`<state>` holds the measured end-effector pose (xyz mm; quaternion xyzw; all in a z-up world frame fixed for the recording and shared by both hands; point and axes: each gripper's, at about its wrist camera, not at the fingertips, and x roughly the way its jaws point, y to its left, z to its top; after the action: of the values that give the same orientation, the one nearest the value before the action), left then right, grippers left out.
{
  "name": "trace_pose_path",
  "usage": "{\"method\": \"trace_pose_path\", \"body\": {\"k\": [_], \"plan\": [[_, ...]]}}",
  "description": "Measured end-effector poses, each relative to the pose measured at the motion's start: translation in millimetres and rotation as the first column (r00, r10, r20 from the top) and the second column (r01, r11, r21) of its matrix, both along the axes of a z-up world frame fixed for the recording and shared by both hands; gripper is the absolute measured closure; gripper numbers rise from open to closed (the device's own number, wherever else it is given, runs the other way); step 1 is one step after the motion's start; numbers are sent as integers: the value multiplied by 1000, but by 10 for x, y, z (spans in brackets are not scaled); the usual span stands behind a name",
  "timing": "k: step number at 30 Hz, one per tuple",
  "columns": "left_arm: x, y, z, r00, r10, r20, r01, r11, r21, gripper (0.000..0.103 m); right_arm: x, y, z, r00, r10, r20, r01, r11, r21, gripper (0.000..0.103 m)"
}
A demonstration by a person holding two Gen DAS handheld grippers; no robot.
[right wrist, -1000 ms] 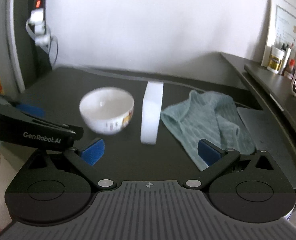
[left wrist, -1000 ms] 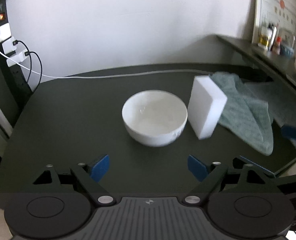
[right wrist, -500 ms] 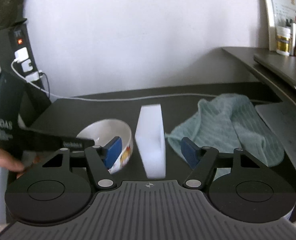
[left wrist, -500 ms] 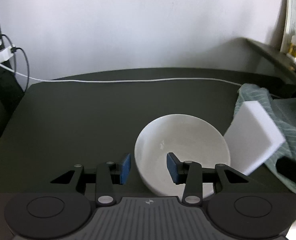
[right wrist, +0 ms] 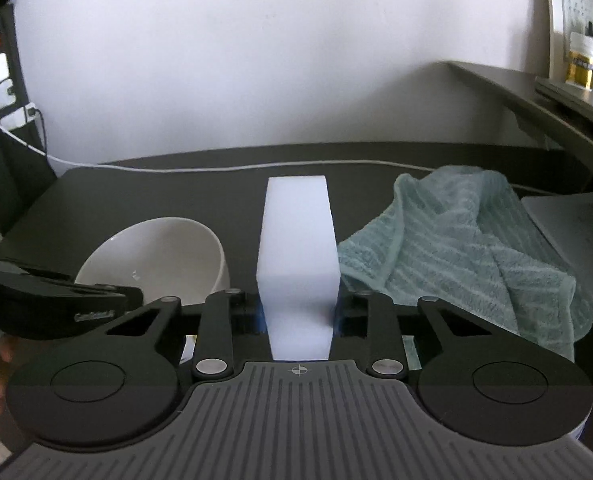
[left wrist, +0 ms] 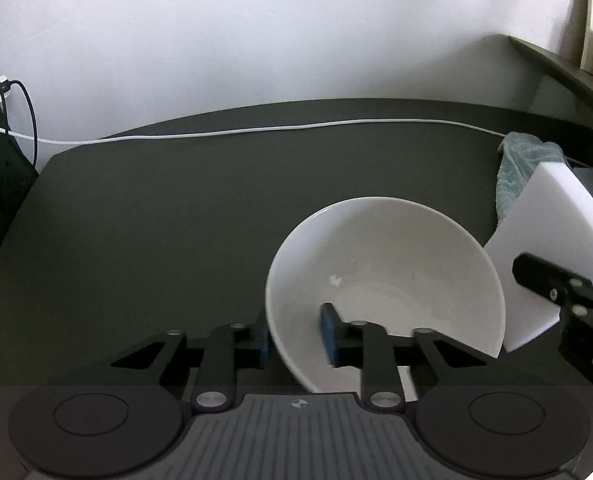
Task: Clean bowl
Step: 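Grasp the white sponge with the right gripper while the left gripper grips the bowl rim, then scrub the bowl interior with the held sponge while the left gripper holds the rim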
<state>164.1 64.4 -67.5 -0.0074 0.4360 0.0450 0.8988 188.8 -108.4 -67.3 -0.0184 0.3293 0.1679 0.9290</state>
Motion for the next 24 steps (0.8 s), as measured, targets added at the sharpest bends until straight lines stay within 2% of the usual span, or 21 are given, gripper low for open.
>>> {"method": "trace_pose_path", "body": {"k": [3, 5, 8, 10, 12, 17, 20, 24], "plan": [[-110, -34, 19, 999, -37, -5, 37, 999, 13, 85, -74, -78, 135, 999, -7, 38, 7, 1000, 21, 73], [-206, -63, 24, 998, -65, -8, 65, 998, 7, 86, -172, -188, 341, 998, 12, 67, -19, 995, 98, 73], [-338, -130, 29, 995, -100, -4, 100, 995, 4, 86, -259, -270, 542, 992, 101, 70, -114, 968, 223, 73], [-377, -180, 28, 994, -109, -1, 109, 994, 17, 86, -250, -234, 555, 986, 165, 38, -169, 949, 267, 73], [-414, -219, 25, 993, -122, 6, 121, 991, 51, 84, -220, -104, 470, 979, 203, -1, -197, 952, 232, 73], [-456, -246, 21, 991, -134, 20, 131, 987, 91, 83, -55, 66, 178, 975, 199, -96, -186, 974, 130, 72], [-475, -237, 17, 988, -151, 35, 146, 982, 117, 82, -41, 101, 73, 978, 178, -109, -170, 982, 78, 72], [-499, -203, 26, 985, -166, 41, 160, 979, 123, 81, -94, 93, 106, 981, 169, -94, -161, 983, 84, 71]]}}
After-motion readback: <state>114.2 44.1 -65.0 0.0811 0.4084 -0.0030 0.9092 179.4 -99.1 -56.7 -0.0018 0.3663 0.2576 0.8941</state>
